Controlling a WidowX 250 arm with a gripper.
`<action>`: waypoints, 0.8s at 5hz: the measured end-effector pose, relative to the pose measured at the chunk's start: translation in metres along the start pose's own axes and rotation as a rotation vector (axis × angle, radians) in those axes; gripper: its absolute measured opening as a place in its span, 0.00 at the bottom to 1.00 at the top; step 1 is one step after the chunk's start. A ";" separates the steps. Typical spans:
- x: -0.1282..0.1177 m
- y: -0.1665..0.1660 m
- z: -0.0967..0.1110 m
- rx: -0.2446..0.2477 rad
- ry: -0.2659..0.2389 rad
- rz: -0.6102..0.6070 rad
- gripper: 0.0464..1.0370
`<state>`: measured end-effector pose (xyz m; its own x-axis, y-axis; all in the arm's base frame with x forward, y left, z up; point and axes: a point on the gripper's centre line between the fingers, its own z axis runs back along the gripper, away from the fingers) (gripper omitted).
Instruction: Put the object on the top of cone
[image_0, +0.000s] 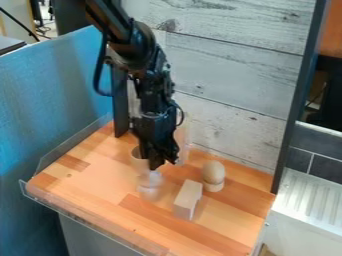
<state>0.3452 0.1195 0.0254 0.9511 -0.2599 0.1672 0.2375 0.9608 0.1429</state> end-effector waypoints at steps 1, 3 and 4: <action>-0.007 -0.002 0.000 -0.007 -0.004 -0.015 0.09; -0.011 -0.011 0.000 0.015 -0.022 -0.049 0.11; -0.011 -0.015 -0.001 0.000 -0.028 -0.044 0.34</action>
